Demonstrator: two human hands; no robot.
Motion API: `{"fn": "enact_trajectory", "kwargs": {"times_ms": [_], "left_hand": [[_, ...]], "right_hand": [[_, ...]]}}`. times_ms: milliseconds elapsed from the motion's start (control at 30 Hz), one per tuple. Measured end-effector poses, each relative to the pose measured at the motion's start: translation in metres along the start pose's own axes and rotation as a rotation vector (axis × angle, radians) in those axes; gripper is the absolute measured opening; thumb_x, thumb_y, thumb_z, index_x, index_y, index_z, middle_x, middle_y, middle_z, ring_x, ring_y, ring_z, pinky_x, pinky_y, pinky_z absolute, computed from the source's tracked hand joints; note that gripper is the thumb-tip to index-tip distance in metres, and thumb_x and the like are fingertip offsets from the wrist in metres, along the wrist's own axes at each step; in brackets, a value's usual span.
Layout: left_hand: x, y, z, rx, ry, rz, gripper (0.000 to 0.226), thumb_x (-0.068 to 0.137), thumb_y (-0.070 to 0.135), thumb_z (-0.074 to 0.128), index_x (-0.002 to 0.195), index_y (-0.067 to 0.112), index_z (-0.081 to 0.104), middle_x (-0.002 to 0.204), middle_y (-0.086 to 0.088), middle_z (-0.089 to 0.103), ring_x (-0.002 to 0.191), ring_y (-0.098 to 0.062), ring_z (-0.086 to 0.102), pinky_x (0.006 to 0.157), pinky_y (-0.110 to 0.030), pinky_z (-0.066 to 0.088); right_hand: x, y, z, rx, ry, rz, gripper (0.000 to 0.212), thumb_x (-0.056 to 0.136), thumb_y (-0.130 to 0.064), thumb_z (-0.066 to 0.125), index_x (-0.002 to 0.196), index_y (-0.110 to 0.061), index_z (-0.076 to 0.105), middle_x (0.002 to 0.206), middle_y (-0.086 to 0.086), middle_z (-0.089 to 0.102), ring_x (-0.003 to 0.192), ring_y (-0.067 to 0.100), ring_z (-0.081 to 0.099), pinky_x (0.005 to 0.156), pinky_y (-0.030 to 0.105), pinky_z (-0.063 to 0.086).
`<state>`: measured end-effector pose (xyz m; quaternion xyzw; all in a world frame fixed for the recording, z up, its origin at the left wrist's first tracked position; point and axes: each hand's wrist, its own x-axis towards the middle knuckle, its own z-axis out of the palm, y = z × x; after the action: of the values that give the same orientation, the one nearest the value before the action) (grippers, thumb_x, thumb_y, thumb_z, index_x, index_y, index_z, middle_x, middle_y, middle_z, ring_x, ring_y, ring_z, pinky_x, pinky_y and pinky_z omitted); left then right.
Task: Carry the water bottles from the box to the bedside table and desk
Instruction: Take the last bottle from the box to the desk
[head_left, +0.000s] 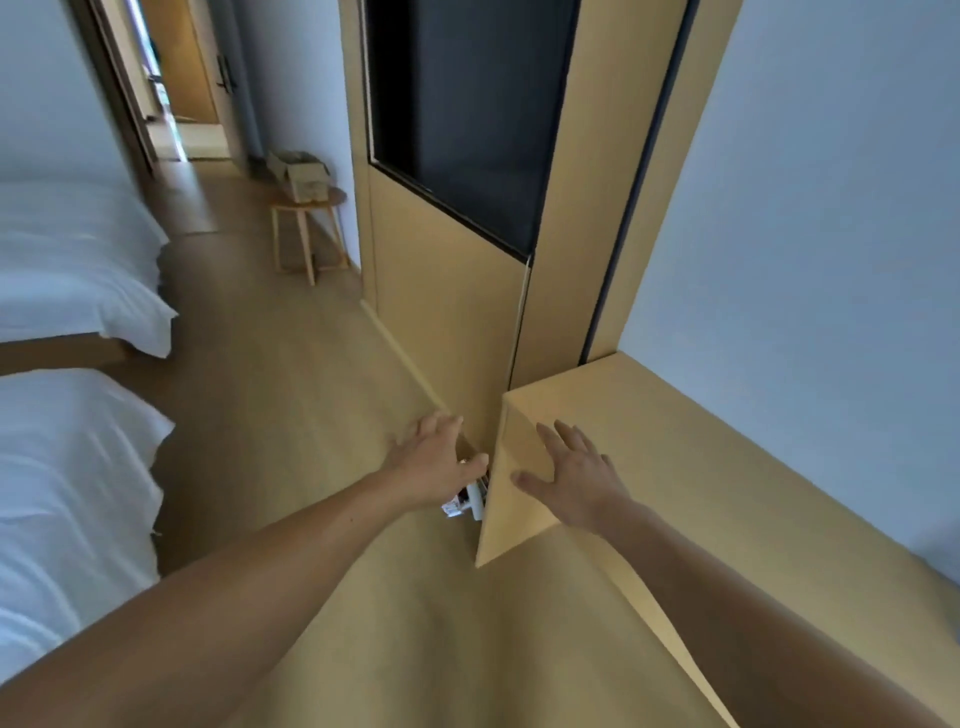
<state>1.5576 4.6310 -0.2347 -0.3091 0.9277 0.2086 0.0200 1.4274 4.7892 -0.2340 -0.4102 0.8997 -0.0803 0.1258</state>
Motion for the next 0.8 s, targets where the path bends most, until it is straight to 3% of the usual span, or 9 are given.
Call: {"fn": "enact_trajectory", "kwargs": {"times_ms": [467, 800], "left_hand": [[0.128, -0.13, -0.084, 0.068, 0.115, -0.319, 0.075, 0.098, 0.061, 0.038, 0.159, 0.022, 0.017, 0.168, -0.002, 0.009, 0.155, -0.021, 0.004, 0.122, -0.056, 0.014], [0.238, -0.238, -0.131, -0.025, 0.118, -0.419, 0.075, 0.099, 0.061, 0.038, 0.16, 0.022, 0.014, 0.169, -0.002, 0.007, 0.156, -0.022, -0.001, 0.123, -0.056, 0.012]], "right_hand": [[0.23, -0.129, -0.013, 0.014, -0.074, -0.372, 0.081, 0.094, -0.062, 0.042, 0.158, -0.025, 0.009, 0.166, -0.001, 0.003, 0.152, 0.019, 0.001, 0.122, 0.048, 0.011], [0.383, -0.214, -0.001, 0.012, -0.162, -0.419, 0.084, 0.092, -0.06, 0.049, 0.158, -0.026, 0.01, 0.166, -0.001, 0.0, 0.153, 0.02, -0.001, 0.122, 0.048, 0.009]]}}
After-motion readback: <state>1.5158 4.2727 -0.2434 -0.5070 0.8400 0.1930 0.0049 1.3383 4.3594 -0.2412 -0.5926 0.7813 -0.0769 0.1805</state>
